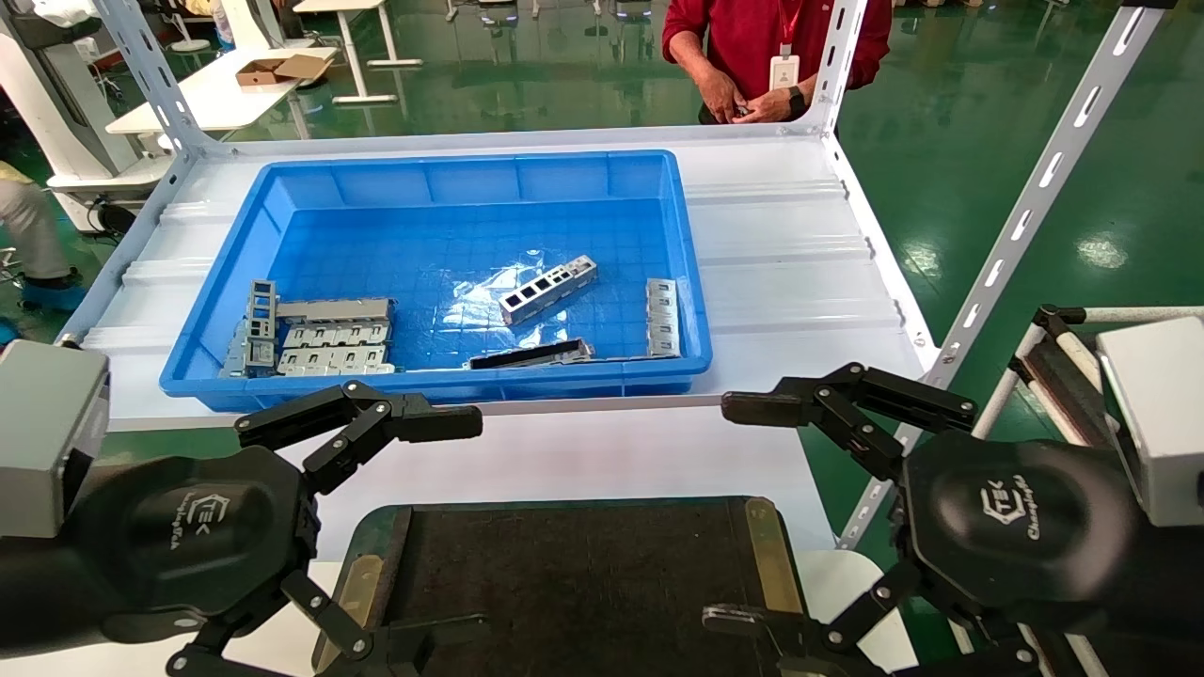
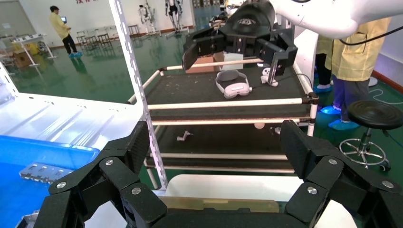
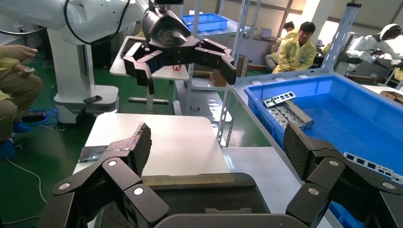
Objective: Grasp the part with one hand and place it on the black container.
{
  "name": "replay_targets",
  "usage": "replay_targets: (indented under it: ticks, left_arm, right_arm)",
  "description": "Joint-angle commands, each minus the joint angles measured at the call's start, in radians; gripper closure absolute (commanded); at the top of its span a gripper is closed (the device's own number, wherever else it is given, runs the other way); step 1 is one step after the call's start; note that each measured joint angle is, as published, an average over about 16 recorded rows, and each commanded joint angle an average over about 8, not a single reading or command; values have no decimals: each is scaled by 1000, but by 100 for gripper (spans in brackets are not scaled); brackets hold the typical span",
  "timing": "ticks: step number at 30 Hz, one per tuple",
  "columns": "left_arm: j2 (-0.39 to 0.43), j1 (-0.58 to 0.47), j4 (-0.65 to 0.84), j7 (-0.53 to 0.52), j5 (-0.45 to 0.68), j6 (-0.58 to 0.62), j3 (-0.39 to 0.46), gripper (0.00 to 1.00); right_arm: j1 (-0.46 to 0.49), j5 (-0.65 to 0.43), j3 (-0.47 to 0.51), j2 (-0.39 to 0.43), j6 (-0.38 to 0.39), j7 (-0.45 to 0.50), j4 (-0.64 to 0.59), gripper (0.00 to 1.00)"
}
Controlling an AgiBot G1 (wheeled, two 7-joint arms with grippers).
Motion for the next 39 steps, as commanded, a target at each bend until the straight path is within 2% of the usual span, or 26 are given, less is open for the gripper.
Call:
replay_targets:
  ticks: [1, 12, 20, 29, 39]
  left_arm:
    - [3, -4, 3, -1, 5, -1, 3, 0]
    - [32, -41, 37, 11, 55, -38, 16, 0]
    - [84, -100, 69, 17, 150, -120, 44, 0]
    - [203, -219, 170, 10, 312, -260, 107, 0]
    - [372, -352, 402, 40, 484, -425, 180, 0]
  right_arm:
    - [0, 0, 0, 0, 0, 0, 0, 0]
    - [0, 0, 0, 0, 0, 0, 0, 0]
    - [0, 0, -1, 0, 0, 0, 0, 0]
    - [0, 1, -1, 0, 0, 0, 0, 0]
    - [0, 1, -1, 0, 0, -1, 0, 0]
